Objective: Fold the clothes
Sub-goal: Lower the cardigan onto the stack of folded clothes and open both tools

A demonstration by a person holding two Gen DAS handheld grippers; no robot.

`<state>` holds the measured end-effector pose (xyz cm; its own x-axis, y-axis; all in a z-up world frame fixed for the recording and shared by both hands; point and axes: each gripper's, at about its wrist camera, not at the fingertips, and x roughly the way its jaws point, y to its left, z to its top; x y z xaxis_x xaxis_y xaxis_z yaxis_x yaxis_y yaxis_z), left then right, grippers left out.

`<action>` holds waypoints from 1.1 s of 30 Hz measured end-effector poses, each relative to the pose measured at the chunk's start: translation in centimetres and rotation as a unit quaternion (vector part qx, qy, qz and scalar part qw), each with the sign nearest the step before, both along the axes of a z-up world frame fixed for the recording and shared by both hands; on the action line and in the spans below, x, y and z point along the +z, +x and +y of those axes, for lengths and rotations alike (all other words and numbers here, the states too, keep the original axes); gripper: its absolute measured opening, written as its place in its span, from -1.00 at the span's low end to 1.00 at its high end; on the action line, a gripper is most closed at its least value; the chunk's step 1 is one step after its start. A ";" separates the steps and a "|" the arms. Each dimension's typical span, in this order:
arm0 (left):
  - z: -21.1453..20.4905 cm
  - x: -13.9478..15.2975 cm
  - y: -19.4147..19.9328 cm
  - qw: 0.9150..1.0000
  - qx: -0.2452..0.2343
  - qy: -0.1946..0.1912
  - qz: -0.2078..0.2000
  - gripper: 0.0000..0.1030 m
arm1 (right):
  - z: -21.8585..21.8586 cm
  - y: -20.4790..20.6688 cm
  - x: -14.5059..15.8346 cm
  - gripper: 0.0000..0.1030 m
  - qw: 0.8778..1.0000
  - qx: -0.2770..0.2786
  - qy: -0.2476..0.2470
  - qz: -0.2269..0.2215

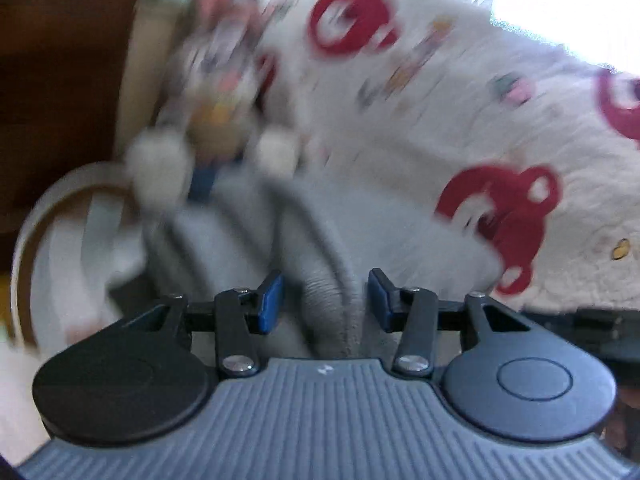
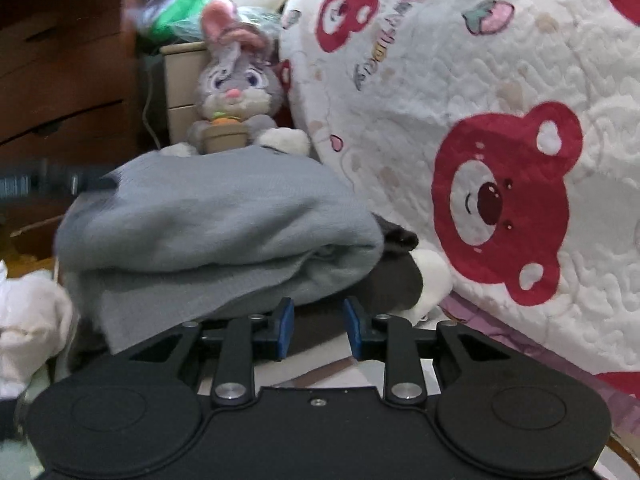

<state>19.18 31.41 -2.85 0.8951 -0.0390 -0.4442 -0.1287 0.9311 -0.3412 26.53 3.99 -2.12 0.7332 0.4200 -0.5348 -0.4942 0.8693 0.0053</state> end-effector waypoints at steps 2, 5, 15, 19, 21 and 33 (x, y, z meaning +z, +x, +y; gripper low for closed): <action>0.9 -0.7 0.2 0.999 -0.002 -0.044 0.024 -0.13 | 0.4 1.6 -0.3 -0.08 1.000 -0.011 0.007 0.014; 1.2 -0.8 0.1 0.998 -0.001 -0.052 0.025 -0.17 | 1.0 4.6 -0.5 0.04 0.998 -0.024 0.023 0.045; 1.0 -1.6 0.2 0.991 -0.039 -0.127 0.012 -0.28 | 2.9 6.1 -1.5 -0.44 0.998 -0.060 -0.028 0.018; 1.2 0.0 -0.7 0.995 -0.030 -0.089 0.018 -0.14 | 0.8 3.5 -0.9 -0.39 0.997 -0.067 0.023 0.023; 0.8 0.7 -0.9 0.997 -0.028 -0.067 0.025 -0.04 | -0.3 2.2 -0.8 -0.34 0.997 -0.061 0.033 0.022; -5.5 2.0 -1.6 0.997 -0.006 0.032 0.069 0.55 | -6.3 -3.2 0.6 -0.04 0.996 -0.042 0.078 0.028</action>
